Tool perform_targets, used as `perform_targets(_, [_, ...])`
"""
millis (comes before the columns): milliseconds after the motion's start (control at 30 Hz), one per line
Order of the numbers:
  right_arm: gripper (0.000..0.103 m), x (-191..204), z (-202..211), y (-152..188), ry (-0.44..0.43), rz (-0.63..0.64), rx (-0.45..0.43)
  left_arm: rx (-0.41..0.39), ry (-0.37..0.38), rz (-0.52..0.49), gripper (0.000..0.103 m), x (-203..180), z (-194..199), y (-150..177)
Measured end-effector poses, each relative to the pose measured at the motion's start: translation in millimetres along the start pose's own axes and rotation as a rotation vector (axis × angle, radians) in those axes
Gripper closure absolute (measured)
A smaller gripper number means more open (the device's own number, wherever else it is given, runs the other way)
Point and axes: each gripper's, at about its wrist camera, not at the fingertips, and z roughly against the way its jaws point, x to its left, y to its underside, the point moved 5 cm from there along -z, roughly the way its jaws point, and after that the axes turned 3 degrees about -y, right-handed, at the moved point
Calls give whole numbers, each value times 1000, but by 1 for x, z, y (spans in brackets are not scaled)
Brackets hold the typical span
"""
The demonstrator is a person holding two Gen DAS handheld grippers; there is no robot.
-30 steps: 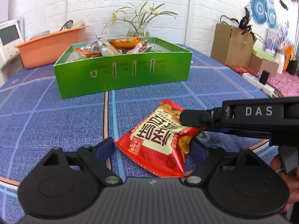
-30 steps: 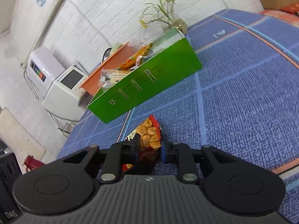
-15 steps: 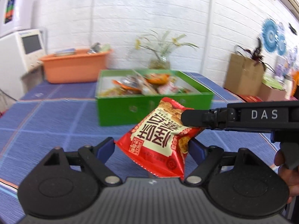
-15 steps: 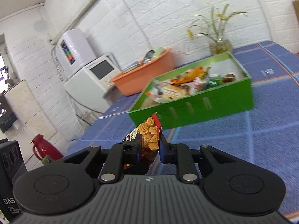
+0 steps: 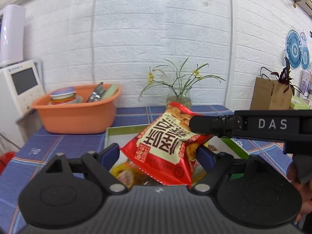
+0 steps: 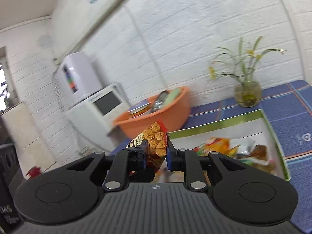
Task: Organize snacks
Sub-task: 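Carry both red bags over the green box and open both grippers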
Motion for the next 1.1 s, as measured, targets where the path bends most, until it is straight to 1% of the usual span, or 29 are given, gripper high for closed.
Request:
perform_targets(67, [69,-16,-2,-4,23,-38,-26,8,16,2,20,-8,-17,-5])
perform_targets(167, [69,-36,1,-6,26,-109,-74,2,39,-3,19,-21,-33,-11])
perform_targets(267, [68,-54,8,0,41,-151,-128,7,78,-8,18,-31,-46,-8])
perform_targets(300, [68,-59,6,2,48,-170,-125,12,77,-22,18,-36,-50,-5])
perform_targets(333, [68,-63,1,2,58,-179,-97,16,63,-41,18,-39,-53,-2])
perform_targets(367, [68,-66,-1,2,68,-162,-87,23,56,-51,18,-41,-59,-1])
perform_targets(433, [68,-67,-4,3,89,-131,-85,37,67,-32,19,-41,-66,2])
perform_targets(533, [68,-69,-8,4,99,-121,-84,53,71,7,18,-38,-72,3])
perform_targets(667, [68,-68,-14,6,103,-96,-72,53,42,-3,18,-38,-76,5])
perform_targets(800, [61,-70,-18,8,110,-110,-76,52,32,0,15,-38,-78,6])
perform_targets(833, [52,-70,-19,9,117,-117,-78,49,28,-4,15,-39,-79,7])
perform_targets(867, [39,-70,-20,9,121,-124,-73,45,21,-13,15,-41,-80,7])
perform_targets(900, [29,-69,-22,11,122,-126,-64,43,14,-29,15,-43,-80,8])
perform_targets(933, [13,-68,-23,12,121,-122,-59,41,7,-47,14,-45,-81,9])
perform_targets(967, [6,-66,-25,13,126,-112,-55,38,2,-61,13,-47,-82,10])
perform_targets(1033, [2,-63,-26,15,147,-85,-52,30,-2,-68,12,-48,-83,10])
perform_targets(1100, [2,-61,-27,15,145,-63,-57,23,-1,-59,10,-46,-81,8])
